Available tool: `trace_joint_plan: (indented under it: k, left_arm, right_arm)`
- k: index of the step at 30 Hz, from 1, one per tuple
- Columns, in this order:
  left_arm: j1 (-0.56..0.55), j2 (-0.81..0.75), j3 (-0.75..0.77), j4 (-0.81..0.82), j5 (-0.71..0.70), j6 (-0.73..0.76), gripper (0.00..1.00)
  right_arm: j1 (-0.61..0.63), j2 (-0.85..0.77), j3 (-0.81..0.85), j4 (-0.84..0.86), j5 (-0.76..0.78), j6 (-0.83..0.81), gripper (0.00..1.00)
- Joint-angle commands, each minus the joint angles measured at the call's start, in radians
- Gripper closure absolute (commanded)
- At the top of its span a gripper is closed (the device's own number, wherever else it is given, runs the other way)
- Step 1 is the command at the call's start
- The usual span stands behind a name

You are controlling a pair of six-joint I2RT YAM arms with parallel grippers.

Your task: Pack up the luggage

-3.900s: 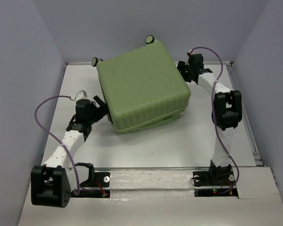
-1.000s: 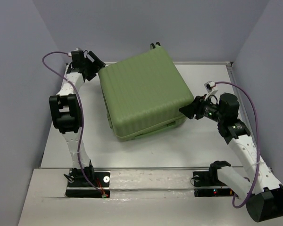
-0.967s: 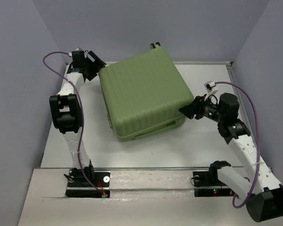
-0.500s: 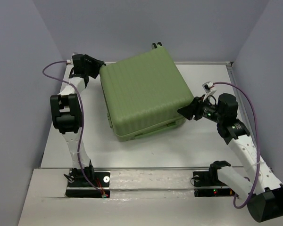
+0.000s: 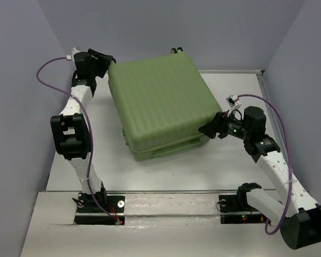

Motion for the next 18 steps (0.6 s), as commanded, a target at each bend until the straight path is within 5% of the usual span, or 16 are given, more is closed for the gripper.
trace_joint_plan:
  k: [1, 8, 18]
  left_arm:
    - [-0.052, -0.168, 0.130, 0.065, 0.130, 0.013, 0.94]
    - [-0.052, -0.129, 0.220, -0.050, 0.133, 0.051, 0.94]
    - [-0.023, -0.086, 0.110, -0.056, 0.124, 0.079, 0.94]
  right_arm:
    - [0.007, 0.013, -0.011, 0.040, 0.043, 0.000, 0.28]
    - [0.007, 0.016, -0.017, 0.037, 0.055, 0.000, 0.22]
    - [0.007, -0.082, 0.001, -0.032, 0.078, 0.005, 0.22]
